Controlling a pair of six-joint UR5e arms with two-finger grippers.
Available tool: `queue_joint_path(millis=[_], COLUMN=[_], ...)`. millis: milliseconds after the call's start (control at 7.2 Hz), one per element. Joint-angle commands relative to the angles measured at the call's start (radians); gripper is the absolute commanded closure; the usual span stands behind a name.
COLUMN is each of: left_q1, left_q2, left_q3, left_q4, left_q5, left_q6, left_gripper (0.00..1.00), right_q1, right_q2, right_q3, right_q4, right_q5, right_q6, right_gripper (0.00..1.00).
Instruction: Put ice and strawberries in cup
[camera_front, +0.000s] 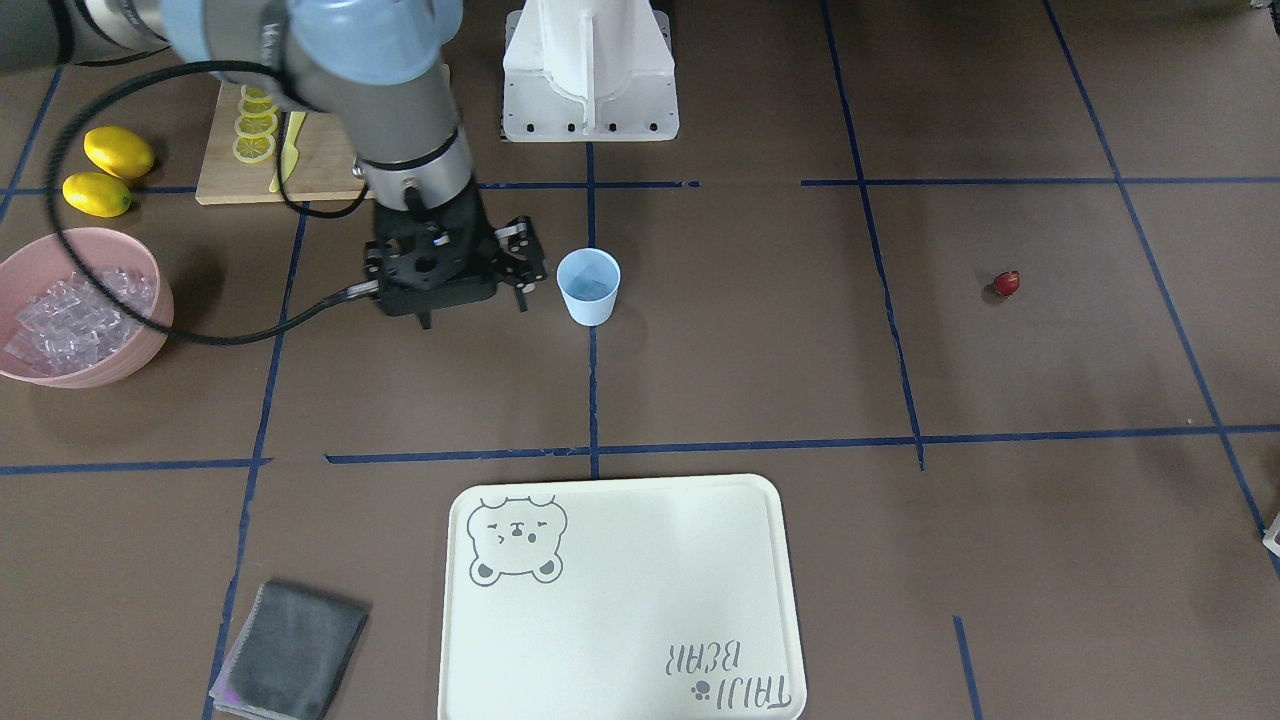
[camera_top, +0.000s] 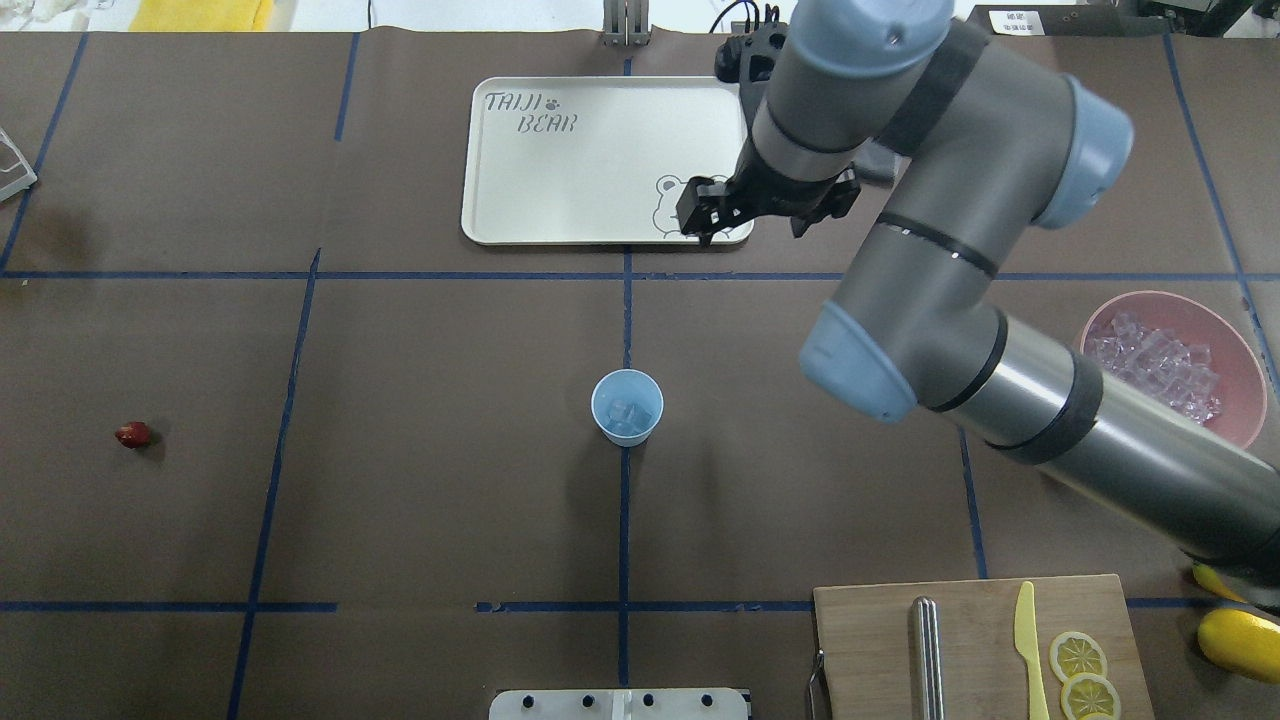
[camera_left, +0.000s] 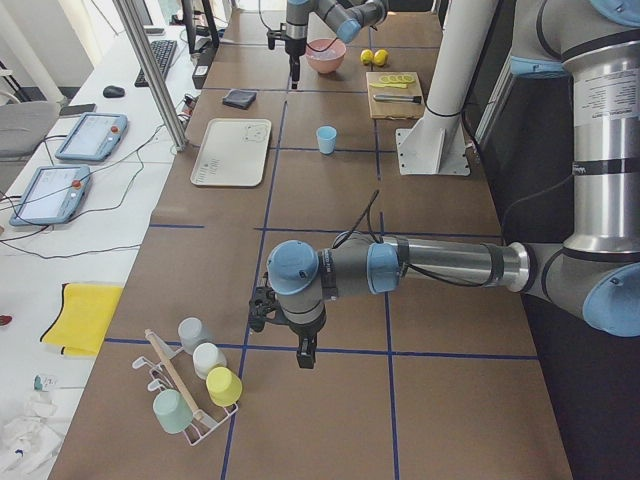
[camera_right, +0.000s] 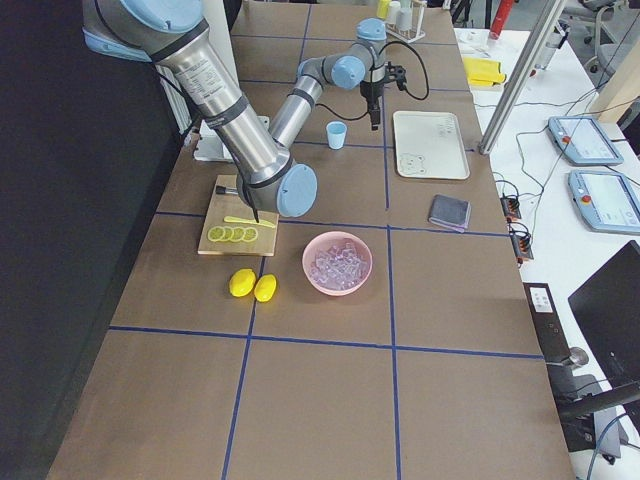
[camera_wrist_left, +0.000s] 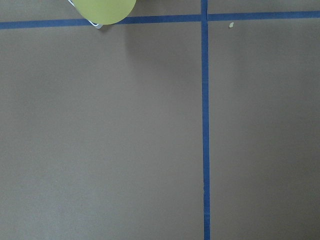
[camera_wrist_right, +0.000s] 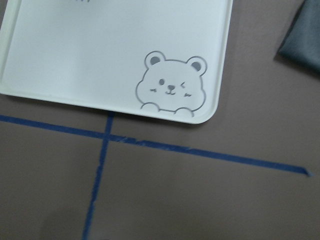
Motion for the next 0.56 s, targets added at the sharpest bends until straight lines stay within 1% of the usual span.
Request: queue_joint_path(millis=[0, 139, 278, 417], left_q1=[0.0, 0.0, 0.0, 0.002], left_q2=[-0.011, -0.013, -0.022, -0.063], left_q3=[-0.054, -0.055, -0.045, -0.011], left_q4=[-0.019, -0.08, -0.196, -0.264], left_q5=[-0.001, -0.001, -0.001, -0.004], left_q6=[0.002, -0.001, -0.004, -0.053], left_gripper=[0.0, 0.0, 0.0, 0.0], right_q1=[0.249, 0.349, 0.45, 0.522], right_q2=[-0.137, -0.212, -0.301, -0.393], right_q3=[-0.003, -0.01, -0.013, -0.01], right_q4=[0.0, 0.0, -0.003, -0.008], right_q5=[0.154, 0.207, 0.248, 0.238], right_q6=[-0.376, -0.53, -0.645, -0.748], right_gripper=[0.0, 0.0, 0.0, 0.0])
